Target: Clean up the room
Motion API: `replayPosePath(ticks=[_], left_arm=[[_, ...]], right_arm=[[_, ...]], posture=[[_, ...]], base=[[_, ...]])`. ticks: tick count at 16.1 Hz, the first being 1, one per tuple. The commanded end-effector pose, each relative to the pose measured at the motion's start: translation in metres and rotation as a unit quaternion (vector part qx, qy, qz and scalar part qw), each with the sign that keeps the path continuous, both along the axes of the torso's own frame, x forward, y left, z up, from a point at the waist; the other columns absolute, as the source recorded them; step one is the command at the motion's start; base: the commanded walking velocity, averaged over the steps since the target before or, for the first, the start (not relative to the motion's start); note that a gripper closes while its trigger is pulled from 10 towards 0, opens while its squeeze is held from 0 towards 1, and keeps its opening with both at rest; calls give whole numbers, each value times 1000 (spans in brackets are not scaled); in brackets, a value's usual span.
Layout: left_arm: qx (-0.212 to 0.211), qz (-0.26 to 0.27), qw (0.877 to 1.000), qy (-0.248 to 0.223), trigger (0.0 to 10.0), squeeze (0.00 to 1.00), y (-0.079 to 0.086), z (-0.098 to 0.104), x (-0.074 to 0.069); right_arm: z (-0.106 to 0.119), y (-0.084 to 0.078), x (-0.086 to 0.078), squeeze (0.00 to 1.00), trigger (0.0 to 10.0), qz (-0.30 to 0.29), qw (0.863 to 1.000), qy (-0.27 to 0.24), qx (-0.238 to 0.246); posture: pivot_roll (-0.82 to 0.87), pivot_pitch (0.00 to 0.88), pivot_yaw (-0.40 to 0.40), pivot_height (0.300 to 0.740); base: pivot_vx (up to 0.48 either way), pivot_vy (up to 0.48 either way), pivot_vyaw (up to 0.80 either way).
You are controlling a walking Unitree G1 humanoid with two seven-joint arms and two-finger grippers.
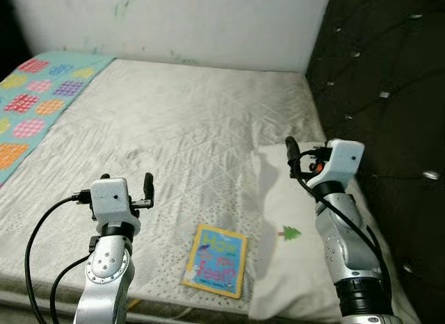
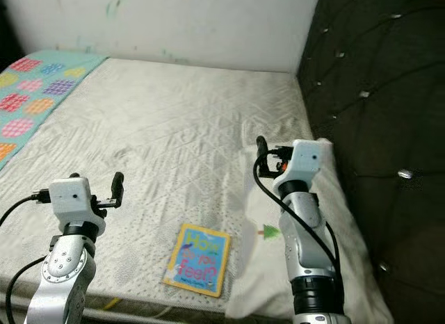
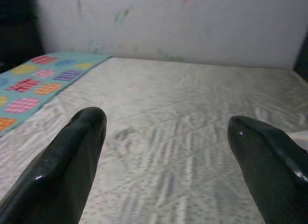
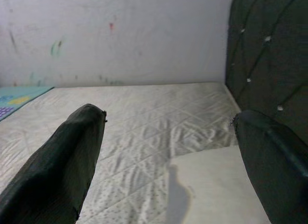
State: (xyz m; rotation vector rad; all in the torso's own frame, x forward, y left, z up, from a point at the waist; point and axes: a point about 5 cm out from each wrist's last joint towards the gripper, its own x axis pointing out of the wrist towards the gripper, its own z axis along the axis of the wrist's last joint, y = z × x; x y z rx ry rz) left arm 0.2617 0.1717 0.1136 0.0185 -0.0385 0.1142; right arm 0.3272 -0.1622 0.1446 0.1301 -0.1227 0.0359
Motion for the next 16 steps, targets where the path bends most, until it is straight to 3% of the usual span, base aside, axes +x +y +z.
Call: replayPosePath(ticks=[1,6,8,13,16], left_arm=[[-5,-8,1000,-8,10000,0,-4,6,3],[-25,-9,1000,-1,10000,0,-5,4,1],[-32,-9,999,2,10000,0,-5,3,1],[-37,-7,999,7,10000,0,-3,2,1],[-38,-7,999,7,10000,0,-3,3,2]], right_arm=[[2,-5,-1,0,10000,-6,1000,1,-3],[0,-6,-4,0,10000,-6,1000,7,-9],[0,-5,-4,0,10000,-5,1000,10,-9],[0,-4,-3,0,10000,-2,1000,10,-10],[-1,-5,-3,0,10000,-4,1000,11,-12]], posture=[[-32,0,9,740],[-35,10,7,740],[-33,12,6,740],[-33,12,6,740],[-33,13,8,740]], base=[[0,0,-800],[0,0,0],[0,263,0],[0,325,-743],[0,480,-163]])
